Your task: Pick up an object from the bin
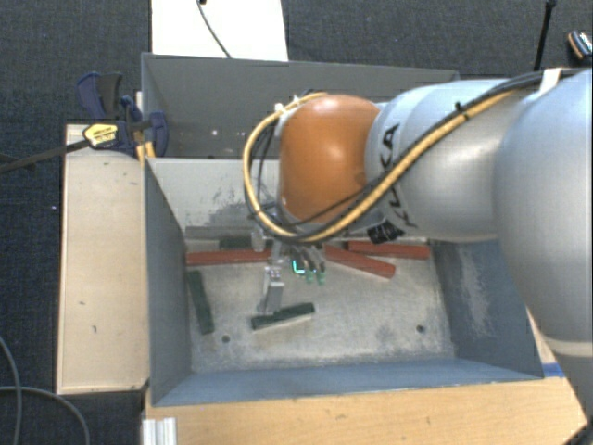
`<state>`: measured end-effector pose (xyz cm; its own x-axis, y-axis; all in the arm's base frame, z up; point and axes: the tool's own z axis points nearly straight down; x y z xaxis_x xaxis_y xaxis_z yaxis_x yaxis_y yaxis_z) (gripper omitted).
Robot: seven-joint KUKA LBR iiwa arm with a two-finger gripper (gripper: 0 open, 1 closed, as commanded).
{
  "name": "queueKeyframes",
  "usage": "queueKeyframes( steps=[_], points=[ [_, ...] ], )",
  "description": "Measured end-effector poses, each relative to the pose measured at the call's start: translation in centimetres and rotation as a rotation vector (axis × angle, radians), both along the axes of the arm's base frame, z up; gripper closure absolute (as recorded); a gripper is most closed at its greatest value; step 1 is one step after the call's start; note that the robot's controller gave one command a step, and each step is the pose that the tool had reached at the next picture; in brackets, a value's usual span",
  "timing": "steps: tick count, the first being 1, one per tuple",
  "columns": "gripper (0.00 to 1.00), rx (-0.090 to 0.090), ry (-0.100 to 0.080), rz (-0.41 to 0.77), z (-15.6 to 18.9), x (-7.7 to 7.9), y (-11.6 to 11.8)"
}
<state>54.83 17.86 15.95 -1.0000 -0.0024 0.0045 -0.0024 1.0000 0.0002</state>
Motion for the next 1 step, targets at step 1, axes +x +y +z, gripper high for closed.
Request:
queueKeyframes(
  steps=[1],
  points=[
    [0.00,-0.001,0.001,0.204,-9.23,-3.58,-2.24]
  ],
)
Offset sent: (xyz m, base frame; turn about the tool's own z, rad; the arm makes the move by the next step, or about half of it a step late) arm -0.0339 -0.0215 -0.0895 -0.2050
